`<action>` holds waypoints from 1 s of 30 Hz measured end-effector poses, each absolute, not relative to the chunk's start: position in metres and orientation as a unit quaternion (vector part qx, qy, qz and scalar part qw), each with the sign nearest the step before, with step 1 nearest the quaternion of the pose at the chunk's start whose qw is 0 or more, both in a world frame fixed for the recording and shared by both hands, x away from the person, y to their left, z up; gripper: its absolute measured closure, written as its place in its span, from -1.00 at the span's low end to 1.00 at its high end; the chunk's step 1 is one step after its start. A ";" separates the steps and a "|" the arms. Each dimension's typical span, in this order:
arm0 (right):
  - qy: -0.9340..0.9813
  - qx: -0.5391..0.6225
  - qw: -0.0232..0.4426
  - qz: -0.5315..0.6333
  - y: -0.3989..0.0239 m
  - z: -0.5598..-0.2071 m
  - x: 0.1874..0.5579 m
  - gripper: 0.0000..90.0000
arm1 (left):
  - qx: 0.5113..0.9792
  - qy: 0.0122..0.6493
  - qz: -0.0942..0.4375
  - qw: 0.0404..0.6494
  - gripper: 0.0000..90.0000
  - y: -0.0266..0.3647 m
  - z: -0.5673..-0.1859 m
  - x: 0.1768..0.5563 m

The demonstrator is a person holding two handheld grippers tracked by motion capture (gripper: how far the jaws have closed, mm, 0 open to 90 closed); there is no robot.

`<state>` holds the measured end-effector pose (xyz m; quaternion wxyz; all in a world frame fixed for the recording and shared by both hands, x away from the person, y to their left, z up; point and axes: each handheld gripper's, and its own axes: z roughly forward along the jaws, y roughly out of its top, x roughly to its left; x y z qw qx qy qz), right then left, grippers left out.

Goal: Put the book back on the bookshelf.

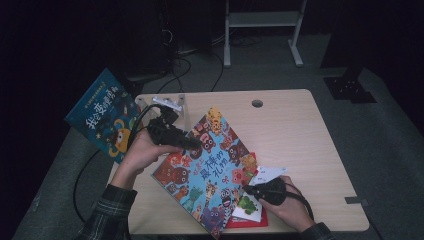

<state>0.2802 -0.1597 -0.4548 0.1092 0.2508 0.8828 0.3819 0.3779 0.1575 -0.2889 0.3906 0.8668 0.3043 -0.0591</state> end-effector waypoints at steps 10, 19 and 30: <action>0.879 0.256 0.114 0.386 -0.154 -0.456 0.280 0.99 | 0.875 0.298 -0.053 0.377 0.34 0.148 -0.276 0.382; 0.873 0.263 0.118 0.393 -0.146 -0.457 0.282 0.99 | 0.880 0.292 -0.044 0.373 0.38 0.139 -0.263 0.382; 0.870 0.264 0.119 0.399 -0.142 -0.459 0.286 0.94 | 0.878 0.315 -0.049 0.357 0.62 0.138 -0.259 0.391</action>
